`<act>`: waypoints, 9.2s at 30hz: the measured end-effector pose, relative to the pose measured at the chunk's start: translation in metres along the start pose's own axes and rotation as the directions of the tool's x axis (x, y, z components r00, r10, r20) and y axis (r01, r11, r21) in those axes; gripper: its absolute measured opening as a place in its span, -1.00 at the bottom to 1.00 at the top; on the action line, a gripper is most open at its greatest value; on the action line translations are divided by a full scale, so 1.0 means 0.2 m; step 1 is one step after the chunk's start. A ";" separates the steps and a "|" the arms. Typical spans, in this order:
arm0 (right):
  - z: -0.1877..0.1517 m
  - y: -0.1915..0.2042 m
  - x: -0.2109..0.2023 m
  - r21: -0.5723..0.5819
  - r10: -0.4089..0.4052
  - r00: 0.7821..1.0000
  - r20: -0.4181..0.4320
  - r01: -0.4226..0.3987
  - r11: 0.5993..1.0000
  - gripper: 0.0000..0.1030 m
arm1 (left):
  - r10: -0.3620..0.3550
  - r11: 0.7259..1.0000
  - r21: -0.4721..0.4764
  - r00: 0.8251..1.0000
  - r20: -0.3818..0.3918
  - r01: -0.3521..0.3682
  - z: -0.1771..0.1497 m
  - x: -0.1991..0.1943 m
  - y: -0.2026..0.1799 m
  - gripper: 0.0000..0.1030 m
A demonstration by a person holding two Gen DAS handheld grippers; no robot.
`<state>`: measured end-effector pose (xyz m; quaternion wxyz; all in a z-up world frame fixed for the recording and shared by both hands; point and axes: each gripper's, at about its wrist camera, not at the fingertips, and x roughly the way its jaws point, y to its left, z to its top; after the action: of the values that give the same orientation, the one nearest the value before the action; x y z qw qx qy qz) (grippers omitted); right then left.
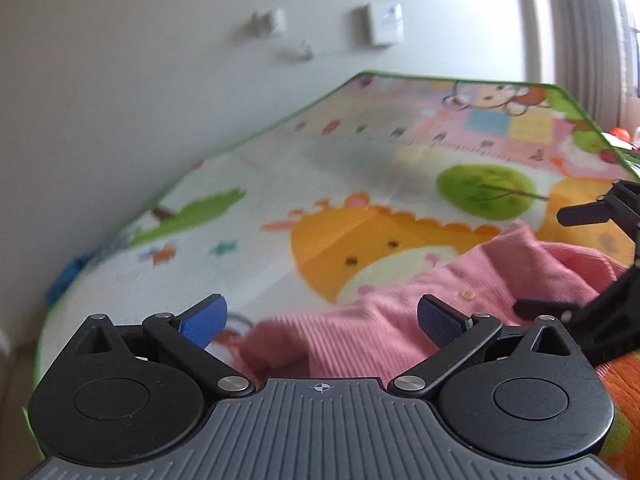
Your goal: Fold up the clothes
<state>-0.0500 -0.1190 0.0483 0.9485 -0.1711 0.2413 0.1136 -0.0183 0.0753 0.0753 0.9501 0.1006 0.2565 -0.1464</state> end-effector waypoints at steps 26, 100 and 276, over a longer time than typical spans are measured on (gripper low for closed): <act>-0.06 -0.40 0.03 0.511 0.294 0.956 0.012 -0.259 0.820 1.00 | -0.052 0.987 0.152 0.999 -0.015 0.054 -0.04 0.03 -0.14 1.00; -0.07 -0.27 0.09 -0.084 -0.112 0.990 -0.091 0.104 0.991 1.00 | -0.102 0.995 0.000 0.970 -0.219 0.105 -0.15 0.15 0.34 1.00; -0.20 -0.36 -0.22 0.126 0.137 0.990 -0.042 -0.131 0.983 0.73 | -0.595 0.734 -0.456 0.801 -0.074 0.503 0.03 0.36 -0.19 1.00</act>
<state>-0.0835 -0.2061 0.0568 0.9410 -0.0987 0.2827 0.1576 0.0316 0.0212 0.0391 0.8289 -0.1688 0.4006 -0.3521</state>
